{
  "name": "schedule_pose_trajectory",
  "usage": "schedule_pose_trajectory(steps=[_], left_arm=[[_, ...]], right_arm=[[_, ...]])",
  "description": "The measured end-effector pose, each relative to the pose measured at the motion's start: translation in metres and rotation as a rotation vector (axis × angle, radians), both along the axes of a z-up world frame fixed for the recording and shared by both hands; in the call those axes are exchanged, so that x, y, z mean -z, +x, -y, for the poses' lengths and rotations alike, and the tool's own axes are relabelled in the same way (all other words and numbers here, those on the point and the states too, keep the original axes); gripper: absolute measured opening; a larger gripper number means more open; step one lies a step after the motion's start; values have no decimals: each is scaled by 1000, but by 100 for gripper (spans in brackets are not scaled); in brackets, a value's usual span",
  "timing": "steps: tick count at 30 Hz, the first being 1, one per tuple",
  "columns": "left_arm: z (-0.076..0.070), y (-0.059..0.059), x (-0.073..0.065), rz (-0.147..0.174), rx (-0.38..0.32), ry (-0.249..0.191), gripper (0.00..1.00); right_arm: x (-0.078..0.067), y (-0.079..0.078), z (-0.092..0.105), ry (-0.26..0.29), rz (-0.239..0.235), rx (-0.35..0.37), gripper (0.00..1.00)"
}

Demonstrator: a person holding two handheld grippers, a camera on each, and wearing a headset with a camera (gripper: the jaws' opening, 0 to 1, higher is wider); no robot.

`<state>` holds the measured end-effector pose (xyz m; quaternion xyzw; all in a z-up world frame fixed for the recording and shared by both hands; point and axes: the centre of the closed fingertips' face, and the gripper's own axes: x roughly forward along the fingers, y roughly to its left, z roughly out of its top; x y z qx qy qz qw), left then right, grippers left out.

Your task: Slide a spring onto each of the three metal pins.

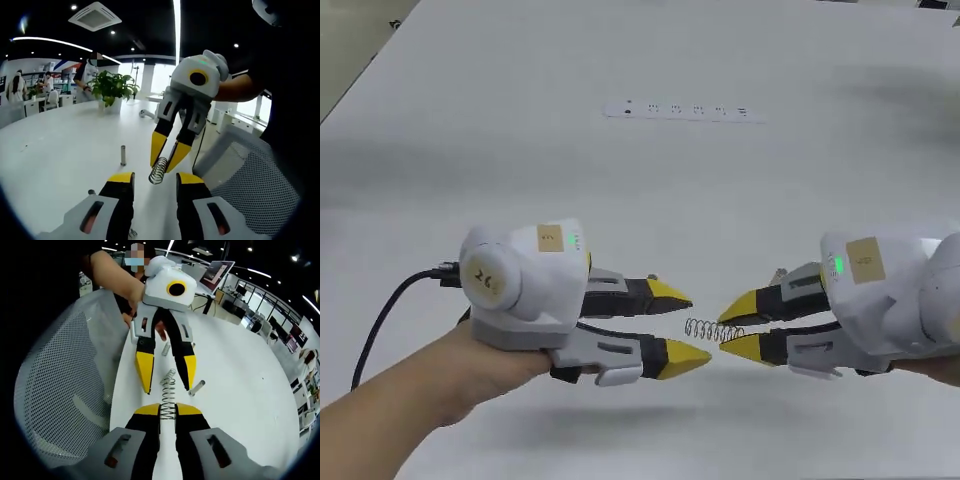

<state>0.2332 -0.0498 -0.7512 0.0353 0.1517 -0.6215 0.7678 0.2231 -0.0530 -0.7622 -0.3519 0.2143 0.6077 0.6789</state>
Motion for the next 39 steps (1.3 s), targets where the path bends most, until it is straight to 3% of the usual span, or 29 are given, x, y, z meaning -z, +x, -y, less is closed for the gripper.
schedule_pose_trajectory(steps=[8, 13, 25, 30, 39], left_arm=[[4, -1, -5, 3, 15, -25, 16], [7, -5, -6, 6, 37, -32, 5], [8, -10, -6, 34, 63, -27, 2], [7, -11, -6, 18, 71, -28, 2], [8, -13, -10, 12, 78, -40, 2]], right_arm=[[-5, -1, 0, 8, 11, -11, 8], [-6, -2, -1, 13, 14, -17, 7], [-6, -5, 1, 15, 11, -19, 8], [-8, -4, 1, 43, -22, 15, 9], [-6, -3, 6, 41, -34, 37, 9]])
